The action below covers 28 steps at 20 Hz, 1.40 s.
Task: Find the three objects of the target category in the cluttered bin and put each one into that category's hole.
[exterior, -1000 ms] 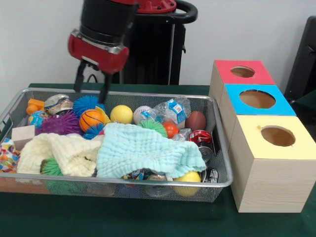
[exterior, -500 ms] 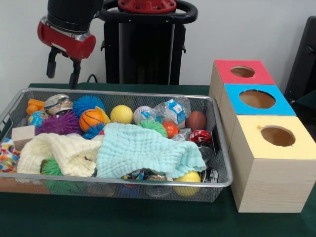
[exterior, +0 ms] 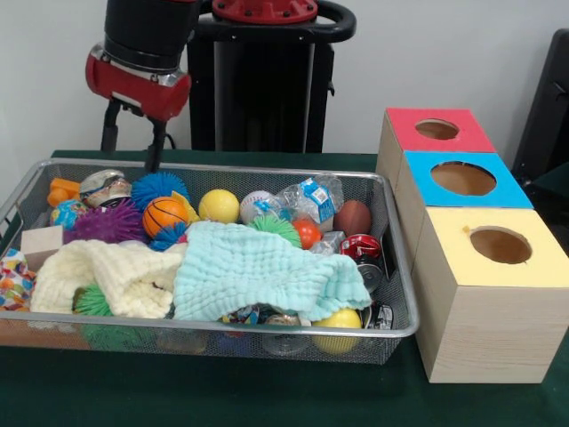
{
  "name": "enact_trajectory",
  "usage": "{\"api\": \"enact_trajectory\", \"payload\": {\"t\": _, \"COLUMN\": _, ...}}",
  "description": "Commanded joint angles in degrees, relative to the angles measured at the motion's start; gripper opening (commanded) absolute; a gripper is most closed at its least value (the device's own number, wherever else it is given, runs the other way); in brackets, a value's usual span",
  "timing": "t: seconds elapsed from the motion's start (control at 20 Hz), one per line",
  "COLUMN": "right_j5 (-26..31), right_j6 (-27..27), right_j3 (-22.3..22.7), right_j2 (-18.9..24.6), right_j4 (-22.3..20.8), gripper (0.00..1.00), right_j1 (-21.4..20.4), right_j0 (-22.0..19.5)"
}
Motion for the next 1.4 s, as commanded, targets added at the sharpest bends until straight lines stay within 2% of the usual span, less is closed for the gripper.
{"api": "enact_trajectory", "payload": {"t": 0.05, "right_j5": -5.5, "right_j6": -6.3, "right_j3": 6.4, "right_j2": 11.0, "right_j4": -4.1, "gripper": 1.0, "right_j1": 1.6, "right_j0": -5.7}}
{"api": "enact_trajectory", "payload": {"t": 0.35, "right_j5": -7.4, "right_j6": -6.0, "right_j3": 6.5, "right_j2": 14.5, "right_j4": -7.2, "gripper": 1.0, "right_j1": 3.4, "right_j0": -9.4}}
{"api": "enact_trajectory", "payload": {"t": 0.95, "right_j5": -9.6, "right_j6": -2.7, "right_j3": 5.6, "right_j2": 15.4, "right_j4": -12.4, "gripper": 1.0, "right_j1": 4.9, "right_j0": -9.8}}
{"api": "enact_trajectory", "payload": {"t": 1.4, "right_j5": -12.8, "right_j6": -1.6, "right_j3": 5.7, "right_j2": 17.1, "right_j4": -14.9, "gripper": 1.0, "right_j1": 7.1, "right_j0": -11.7}}
